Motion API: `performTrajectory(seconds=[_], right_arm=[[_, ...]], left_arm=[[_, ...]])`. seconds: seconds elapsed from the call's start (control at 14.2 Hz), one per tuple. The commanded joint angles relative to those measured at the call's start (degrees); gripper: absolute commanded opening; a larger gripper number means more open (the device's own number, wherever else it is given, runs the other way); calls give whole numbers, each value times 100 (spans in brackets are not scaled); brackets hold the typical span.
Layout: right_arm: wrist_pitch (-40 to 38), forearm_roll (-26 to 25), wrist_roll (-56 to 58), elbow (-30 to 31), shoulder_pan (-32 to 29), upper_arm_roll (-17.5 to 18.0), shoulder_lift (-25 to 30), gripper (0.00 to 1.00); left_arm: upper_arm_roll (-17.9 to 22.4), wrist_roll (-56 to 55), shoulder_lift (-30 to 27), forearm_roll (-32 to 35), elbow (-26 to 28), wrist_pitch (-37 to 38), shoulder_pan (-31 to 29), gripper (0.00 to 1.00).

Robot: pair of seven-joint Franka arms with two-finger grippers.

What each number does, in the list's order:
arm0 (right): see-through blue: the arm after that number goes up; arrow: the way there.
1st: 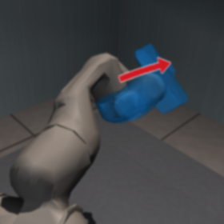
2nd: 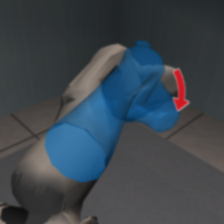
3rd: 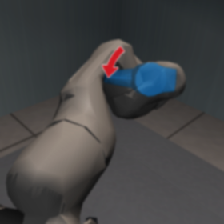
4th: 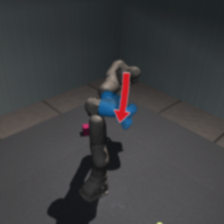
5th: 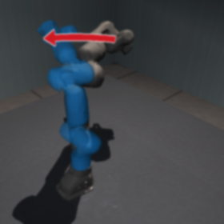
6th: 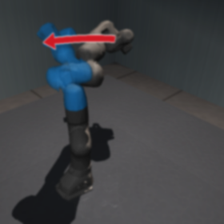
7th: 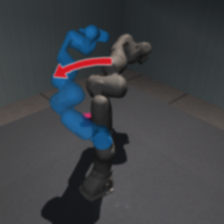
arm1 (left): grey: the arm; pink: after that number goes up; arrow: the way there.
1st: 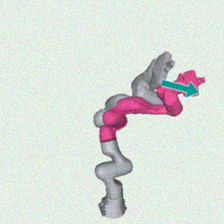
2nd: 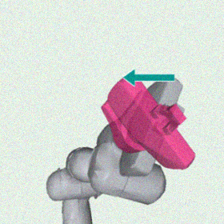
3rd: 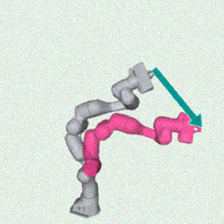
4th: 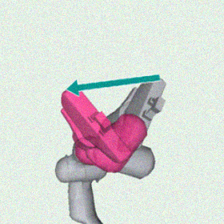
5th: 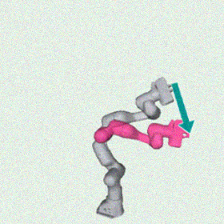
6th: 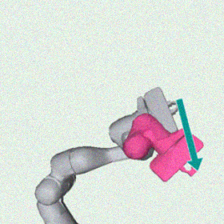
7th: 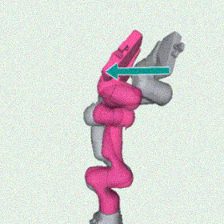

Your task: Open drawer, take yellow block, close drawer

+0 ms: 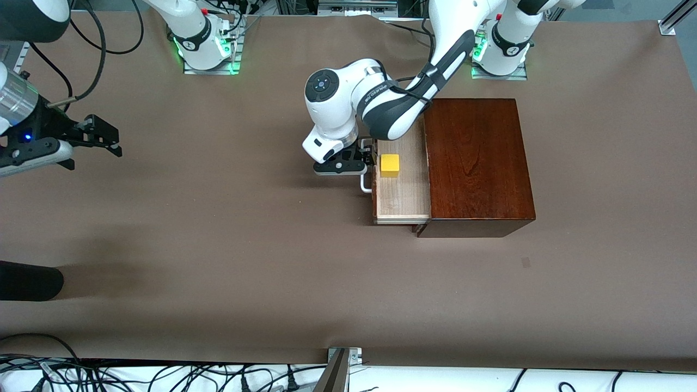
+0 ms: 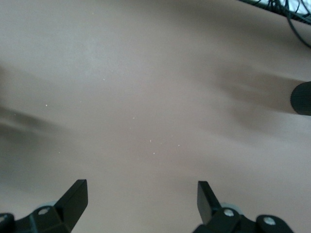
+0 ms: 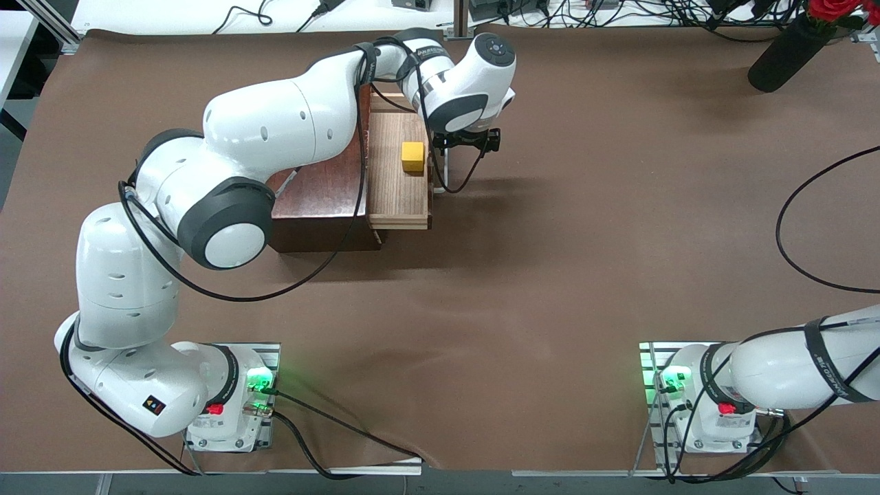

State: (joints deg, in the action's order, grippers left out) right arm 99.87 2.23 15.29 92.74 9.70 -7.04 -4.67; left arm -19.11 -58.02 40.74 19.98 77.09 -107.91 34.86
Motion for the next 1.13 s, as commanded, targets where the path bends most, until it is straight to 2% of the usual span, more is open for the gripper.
performTrajectory(seconds=[0.0, 0.28, 0.35, 0.63, 0.85, 0.92, 1.06], right_arm=[[-56, 67, 0, -133, 5, 19, -201, 100], [-266, 120, 18, -177, 58, 97, -350, 100], [-380, 138, 70, -177, 84, 219, -342, 100], [-496, 366, 729, -186, 154, 1176, -385, 100], [65, 358, 825, -230, 636, 1844, -683, 100], [276, 314, 852, -256, 908, 2012, -841, 100], [654, 270, 870, -544, 1479, 2057, -1314, 100]], left_arm=[[-31, 438, -556, -29, -89, 411, -223, 100], [-84, 1554, -1338, -327, -80, 1077, -996, 100], [-84, 1870, -1506, -476, -80, 1288, -1225, 100], [-93, 3206, -2043, -1187, -89, 1956, -2323, 100], [-67, 3981, -2429, -1339, -71, 2360, -2966, 100], [-41, 4122, -2561, -1348, -54, 2414, -3159, 100], [-93, 4682, -2685, -1366, -45, 2441, -3816, 100]])
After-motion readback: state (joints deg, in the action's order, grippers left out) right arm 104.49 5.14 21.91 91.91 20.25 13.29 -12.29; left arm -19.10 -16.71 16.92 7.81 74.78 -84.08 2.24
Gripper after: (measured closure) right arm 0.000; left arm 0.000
